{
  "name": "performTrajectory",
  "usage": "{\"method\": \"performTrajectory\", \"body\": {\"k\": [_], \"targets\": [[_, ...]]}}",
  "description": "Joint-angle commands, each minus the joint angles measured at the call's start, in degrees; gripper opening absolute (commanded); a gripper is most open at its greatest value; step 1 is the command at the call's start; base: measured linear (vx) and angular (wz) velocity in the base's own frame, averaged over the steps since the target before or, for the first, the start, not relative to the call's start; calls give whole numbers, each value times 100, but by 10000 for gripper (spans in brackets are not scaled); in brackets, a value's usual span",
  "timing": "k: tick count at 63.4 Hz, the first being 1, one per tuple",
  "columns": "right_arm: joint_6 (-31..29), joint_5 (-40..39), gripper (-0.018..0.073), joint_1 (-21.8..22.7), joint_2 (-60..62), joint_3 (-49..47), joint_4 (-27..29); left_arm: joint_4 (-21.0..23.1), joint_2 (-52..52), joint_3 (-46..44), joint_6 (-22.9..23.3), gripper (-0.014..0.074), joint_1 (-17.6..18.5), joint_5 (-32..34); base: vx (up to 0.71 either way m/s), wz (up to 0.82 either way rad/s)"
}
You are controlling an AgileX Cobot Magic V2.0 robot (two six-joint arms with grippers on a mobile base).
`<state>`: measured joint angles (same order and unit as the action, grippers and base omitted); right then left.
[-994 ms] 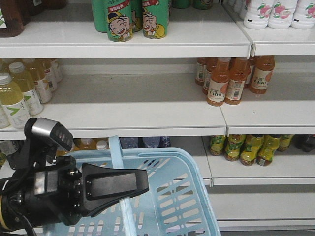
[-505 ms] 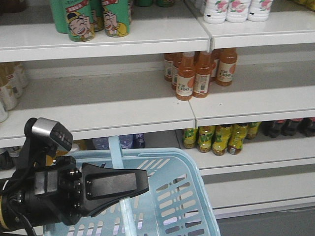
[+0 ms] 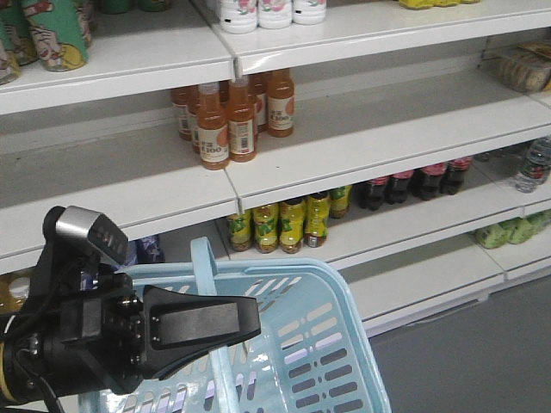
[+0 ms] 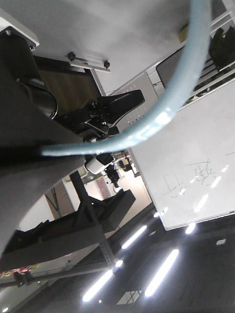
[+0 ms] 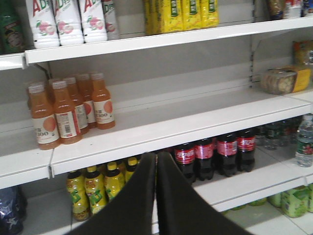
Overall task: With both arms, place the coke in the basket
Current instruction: 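Turn the base away from the shelf while holding the basket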
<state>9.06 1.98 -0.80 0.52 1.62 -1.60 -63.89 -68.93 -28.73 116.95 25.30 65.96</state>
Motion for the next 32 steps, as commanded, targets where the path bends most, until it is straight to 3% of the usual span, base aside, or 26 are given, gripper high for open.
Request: {"method": "performTrajectory", "body": {"k": [1,32], "targets": [[-66,-402,-5,14,104,83,-16,418,140,-112,19,-8,36,1298,-5,-44],[-66,-410,-5,14,104,83,-16,418,140,-112,19,-8,36,1298,-6,-39]]}}
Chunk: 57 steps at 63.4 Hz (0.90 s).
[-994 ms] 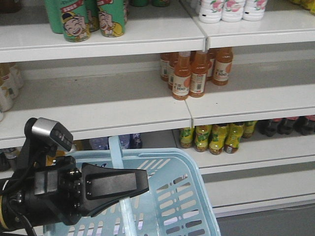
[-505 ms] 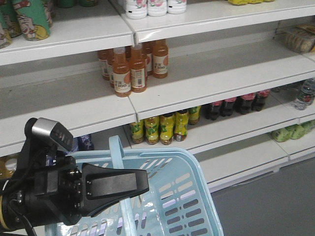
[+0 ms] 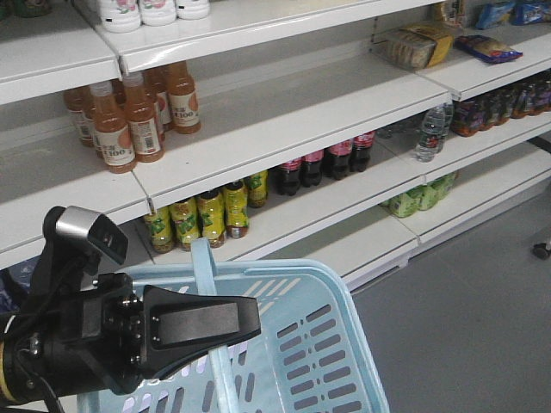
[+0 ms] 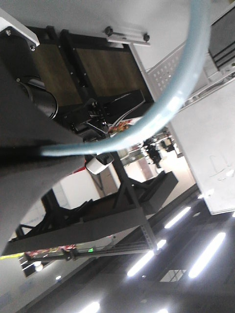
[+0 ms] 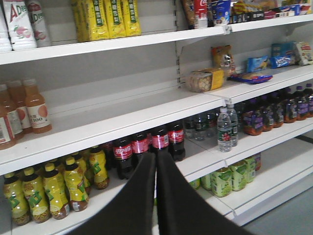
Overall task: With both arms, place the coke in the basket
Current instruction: 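Turn the base away from the shelf while holding the basket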
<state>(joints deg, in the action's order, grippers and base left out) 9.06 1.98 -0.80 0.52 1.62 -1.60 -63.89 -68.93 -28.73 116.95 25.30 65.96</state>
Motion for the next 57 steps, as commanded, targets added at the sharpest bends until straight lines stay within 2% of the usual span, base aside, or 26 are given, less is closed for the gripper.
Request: {"method": "performTrajectory", "body": {"k": [1,57], "targets": [[-66,-410,-5,14,104,83,-16,418,140,-112,19,-8,36,1298,-6,-36],[-66,-392,-5,14,104,83,-16,418,140,-112,19,-8,36,1298,-5,-38]]}}
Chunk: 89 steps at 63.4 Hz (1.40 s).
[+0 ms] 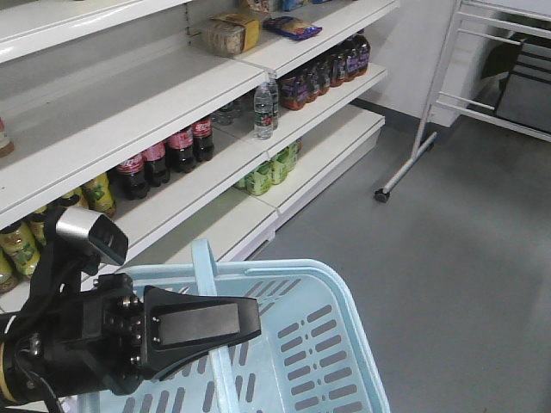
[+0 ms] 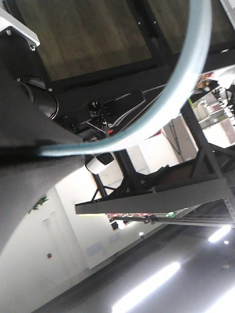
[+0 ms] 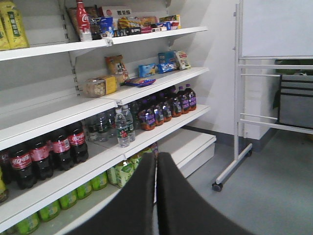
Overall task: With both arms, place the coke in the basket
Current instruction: 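Turn the base away from the shelf while holding the basket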
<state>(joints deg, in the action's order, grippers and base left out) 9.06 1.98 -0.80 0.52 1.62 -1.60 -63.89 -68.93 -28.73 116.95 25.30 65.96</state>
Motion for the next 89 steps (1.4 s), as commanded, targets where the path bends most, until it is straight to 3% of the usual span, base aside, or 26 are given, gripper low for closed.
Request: {"method": "performTrajectory", "body": {"k": [1,89], "targets": [[-66,-392,-5,14,104,83,-16,418,140,-112,19,-8,36,1298,-3,-34],[-66,-399,-5,14,104,83,-16,420,140,-112,19,-7,36,1298,6,-31]]}}
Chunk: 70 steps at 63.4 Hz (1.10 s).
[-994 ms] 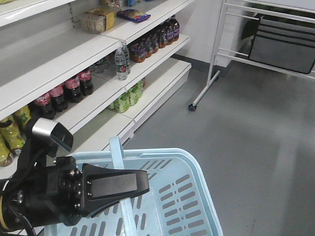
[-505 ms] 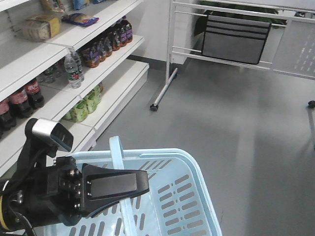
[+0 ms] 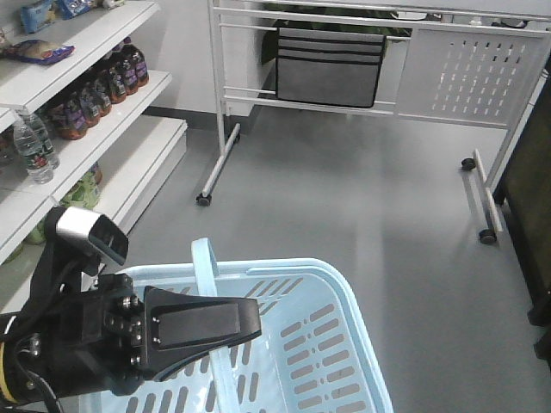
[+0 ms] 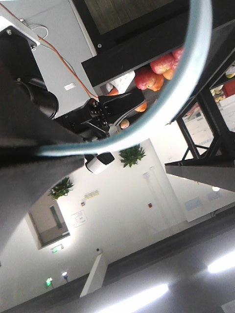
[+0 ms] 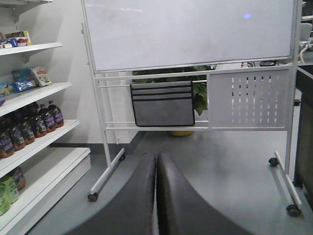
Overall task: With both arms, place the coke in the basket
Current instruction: 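Turn the base away from the shelf while holding the basket, then drive the base forward past the whiteboard stand carrying the basket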
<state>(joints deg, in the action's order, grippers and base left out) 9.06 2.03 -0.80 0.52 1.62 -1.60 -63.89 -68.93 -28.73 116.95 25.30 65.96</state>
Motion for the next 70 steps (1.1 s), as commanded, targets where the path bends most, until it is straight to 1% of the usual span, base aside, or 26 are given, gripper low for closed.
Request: {"method": "performTrajectory", "body": {"k": [1,29,70], "targets": [[-66,-404,-5,14,104,83,-16,420,140,-112,19,-7,36,1298,12,-26],[-66,-404,-5,14,104,83,-16,420,140,-112,19,-7,36,1298,12,-19],[-66,-396,-5,14,104,83,-16,420,140,-112,19,-7,36,1298,17,-6]]}}
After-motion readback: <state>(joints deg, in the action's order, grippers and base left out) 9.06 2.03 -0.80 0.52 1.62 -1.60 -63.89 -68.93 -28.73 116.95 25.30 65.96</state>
